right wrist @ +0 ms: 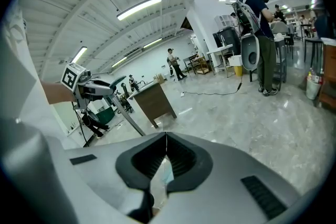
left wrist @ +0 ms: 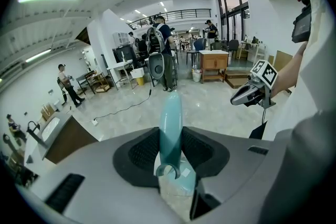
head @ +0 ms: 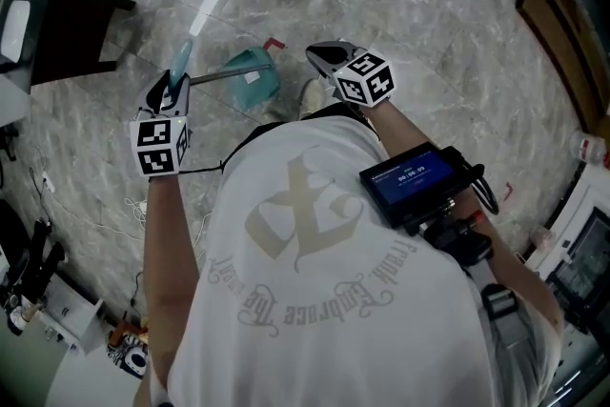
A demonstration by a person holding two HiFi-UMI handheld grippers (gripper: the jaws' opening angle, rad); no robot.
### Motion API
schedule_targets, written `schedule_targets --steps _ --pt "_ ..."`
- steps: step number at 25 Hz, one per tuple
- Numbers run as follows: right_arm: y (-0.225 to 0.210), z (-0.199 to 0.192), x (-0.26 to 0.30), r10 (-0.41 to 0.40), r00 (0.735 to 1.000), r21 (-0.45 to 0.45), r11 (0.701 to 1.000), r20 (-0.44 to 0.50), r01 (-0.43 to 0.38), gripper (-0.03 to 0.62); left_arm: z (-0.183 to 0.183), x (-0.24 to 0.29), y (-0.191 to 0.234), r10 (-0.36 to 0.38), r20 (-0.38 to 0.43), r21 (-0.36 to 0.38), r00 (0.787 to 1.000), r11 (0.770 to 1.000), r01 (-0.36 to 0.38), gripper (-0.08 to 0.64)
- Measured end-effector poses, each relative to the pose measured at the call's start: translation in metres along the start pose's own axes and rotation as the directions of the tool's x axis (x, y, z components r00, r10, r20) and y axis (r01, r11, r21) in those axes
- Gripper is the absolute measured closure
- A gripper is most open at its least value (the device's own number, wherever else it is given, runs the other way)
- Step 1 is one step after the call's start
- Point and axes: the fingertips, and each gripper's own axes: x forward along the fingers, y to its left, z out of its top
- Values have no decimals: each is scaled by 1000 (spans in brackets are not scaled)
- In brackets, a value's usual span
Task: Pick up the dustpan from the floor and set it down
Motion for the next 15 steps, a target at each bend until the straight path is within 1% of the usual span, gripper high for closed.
schedule_targets --steps 4,8,15 --pt "-3 -1 -1 -9 1000 16 1000 5 9 575 -11 4 5 6 -6 -11 1000 1000 -6 419" --pt "-2 -2 1 -8 1000 28 1000 8 8 575 -29 9 10 12 -31 -30 999 999 -13 420" --pt "-1 -8 3 1 1000 40 999 12 -1 575 -56 19 25 55 -74 -93 996 994 -62 420"
